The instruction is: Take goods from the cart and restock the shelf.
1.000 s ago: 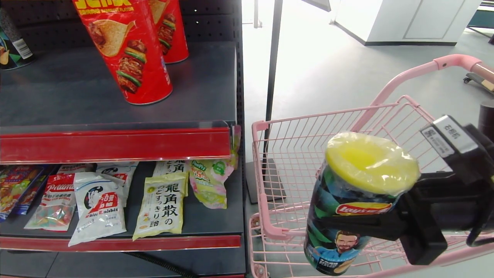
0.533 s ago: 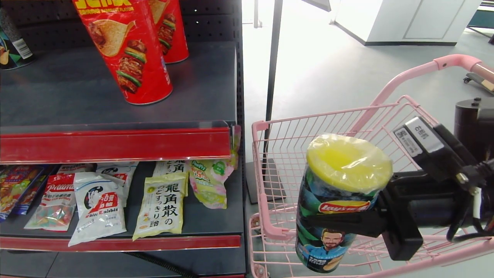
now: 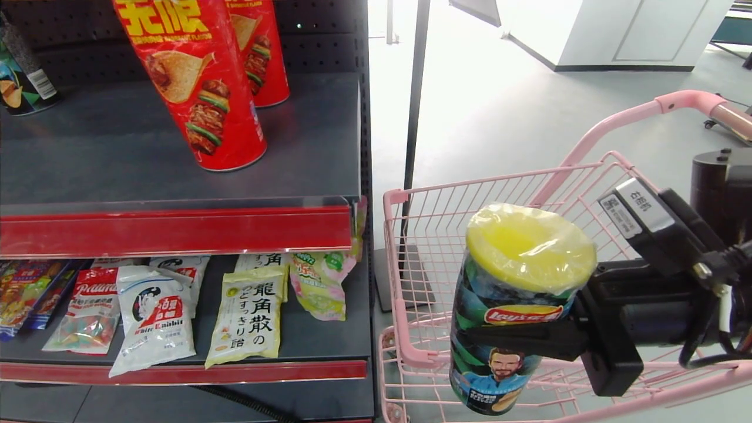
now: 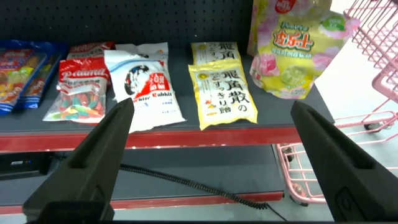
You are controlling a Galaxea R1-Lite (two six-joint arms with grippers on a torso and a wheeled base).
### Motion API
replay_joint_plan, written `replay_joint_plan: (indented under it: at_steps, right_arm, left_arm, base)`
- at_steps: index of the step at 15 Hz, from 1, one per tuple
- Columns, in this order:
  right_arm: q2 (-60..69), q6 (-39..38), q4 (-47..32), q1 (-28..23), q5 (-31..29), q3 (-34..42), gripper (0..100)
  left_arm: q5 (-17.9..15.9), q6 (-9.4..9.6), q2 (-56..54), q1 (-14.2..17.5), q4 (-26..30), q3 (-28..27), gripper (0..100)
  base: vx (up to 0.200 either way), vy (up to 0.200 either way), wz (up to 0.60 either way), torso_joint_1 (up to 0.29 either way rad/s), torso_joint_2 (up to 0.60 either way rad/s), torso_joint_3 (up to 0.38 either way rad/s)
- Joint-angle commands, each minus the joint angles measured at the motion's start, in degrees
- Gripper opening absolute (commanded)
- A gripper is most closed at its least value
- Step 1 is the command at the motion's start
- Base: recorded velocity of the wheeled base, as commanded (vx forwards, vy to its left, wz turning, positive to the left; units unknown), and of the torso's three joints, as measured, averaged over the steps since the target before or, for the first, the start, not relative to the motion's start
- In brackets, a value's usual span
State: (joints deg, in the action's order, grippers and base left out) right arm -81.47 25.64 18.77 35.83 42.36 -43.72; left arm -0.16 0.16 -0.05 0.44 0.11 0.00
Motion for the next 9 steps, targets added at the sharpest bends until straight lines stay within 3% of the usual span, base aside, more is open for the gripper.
replay_joint_plan:
  at_steps: [1,9]
  right_arm:
    - [0.26,0.03,0.04,0.03,0.0,0.03,0]
    - [0.79,0.03,-0.05,-0.06,0.0,0.74,0]
  left_arm:
    - [-0.02,0.02,0.05,0.0,-0.02,0.0,100]
    - [-0.02,0.02,0.05,0.0,-0.02,0.0,100]
  base:
    - [0.0,0.0,0.0,0.139,-0.43,-0.271]
    - [0.0,0.0,0.0,0.2,-0.52,-0.315]
